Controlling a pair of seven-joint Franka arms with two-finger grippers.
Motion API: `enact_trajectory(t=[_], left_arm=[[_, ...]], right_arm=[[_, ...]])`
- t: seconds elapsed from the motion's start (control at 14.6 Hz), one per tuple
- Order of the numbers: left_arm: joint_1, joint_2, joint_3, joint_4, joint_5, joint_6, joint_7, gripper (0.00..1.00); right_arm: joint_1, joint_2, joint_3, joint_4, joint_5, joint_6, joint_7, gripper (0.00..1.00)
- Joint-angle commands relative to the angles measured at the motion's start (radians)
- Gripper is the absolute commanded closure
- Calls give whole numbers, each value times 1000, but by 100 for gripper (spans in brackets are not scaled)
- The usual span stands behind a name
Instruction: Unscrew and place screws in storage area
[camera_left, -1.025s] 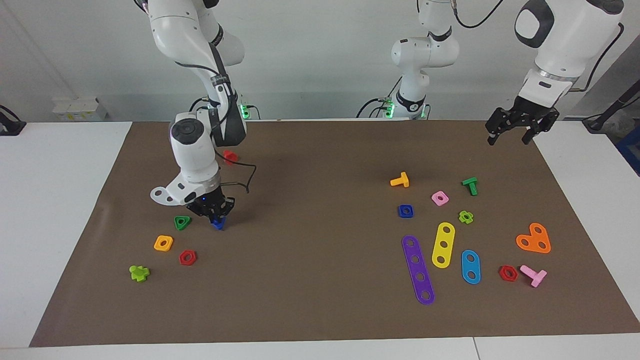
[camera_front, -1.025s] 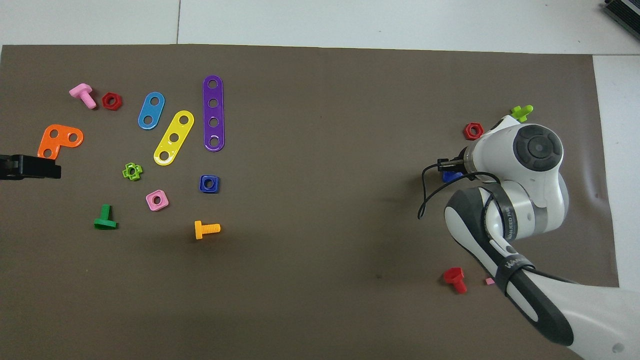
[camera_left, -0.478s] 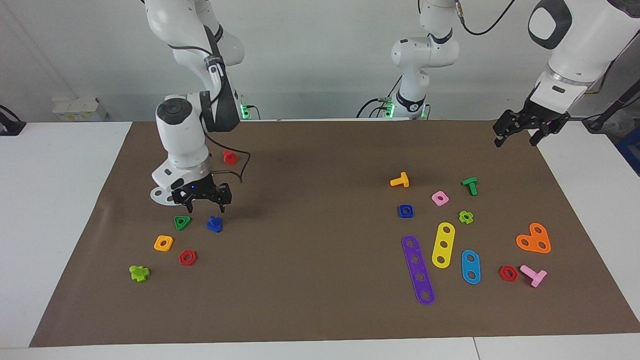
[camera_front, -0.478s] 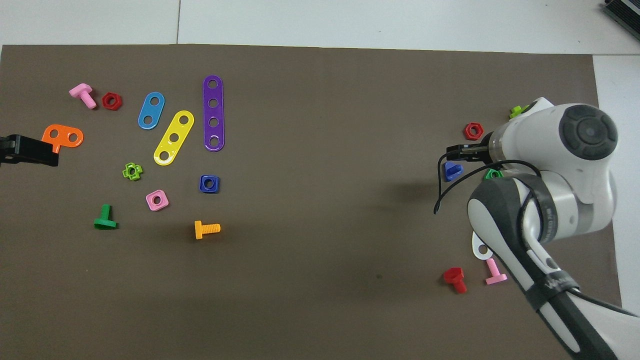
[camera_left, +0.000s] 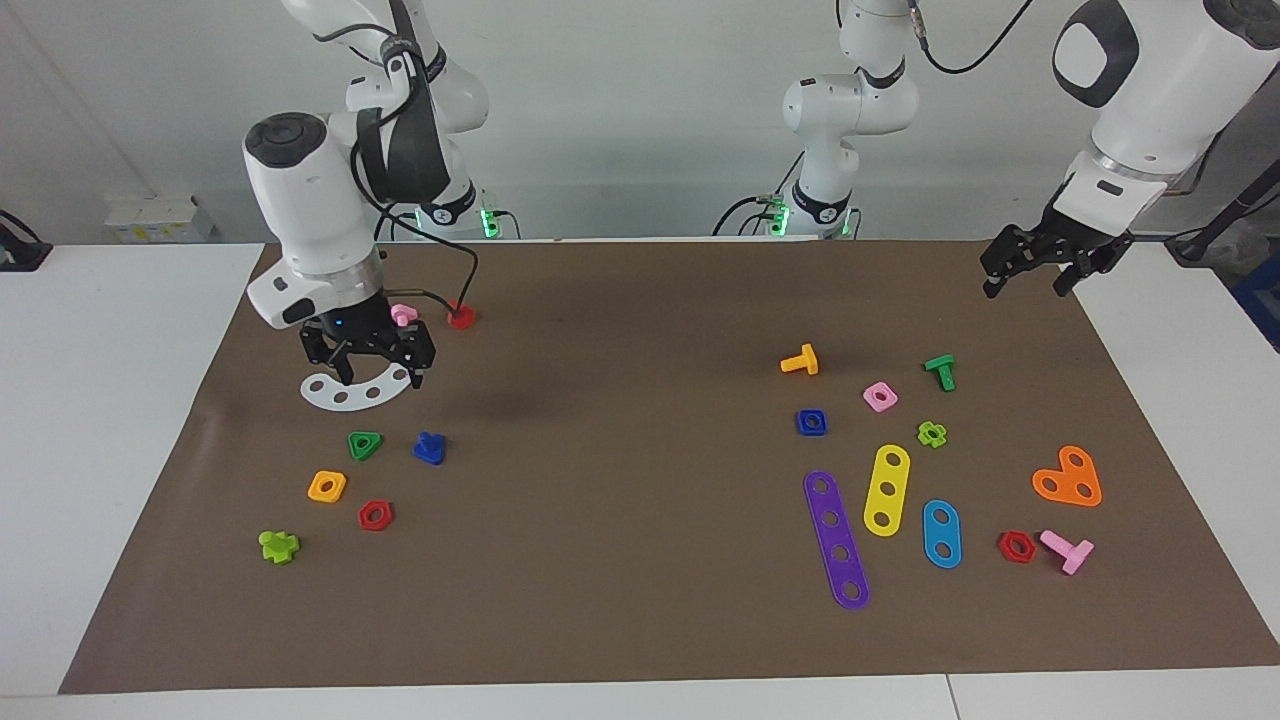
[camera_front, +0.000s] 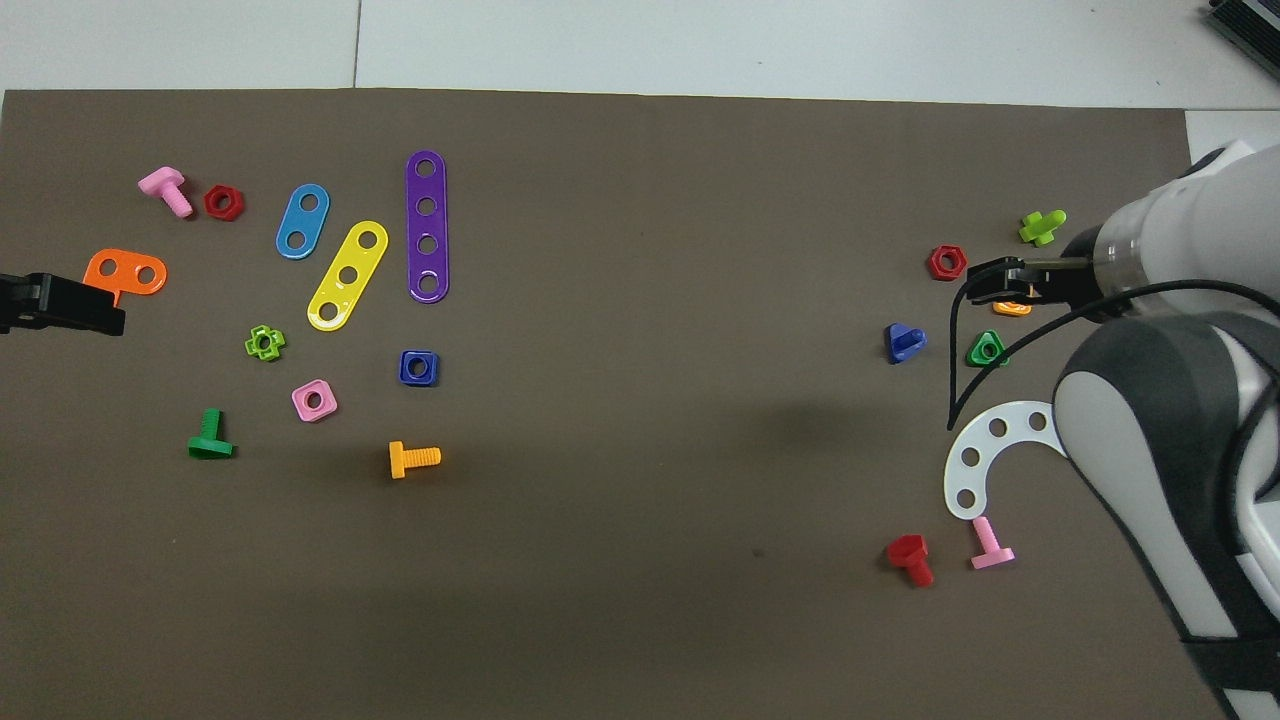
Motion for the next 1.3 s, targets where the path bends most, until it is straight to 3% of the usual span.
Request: enact_trajectory(t=[0.0, 0.2, 0.55, 1.23], left_arm=[[3, -5, -1, -2, -4, -15, 53, 0], [3, -5, -1, 3, -4, -21, 53, 0], [3, -2, -1, 15, -4, -25, 48, 0], [6, 0, -4, 21, -5, -19, 42, 0]], right_arm=[[-14, 13, 7, 116, 23, -122, -25, 3], [-13, 1, 8, 161, 23, -212, -25, 2], [-35, -109, 7, 22, 32, -226, -33, 2], [-25, -105, 8, 24, 51, -190, -33, 0]])
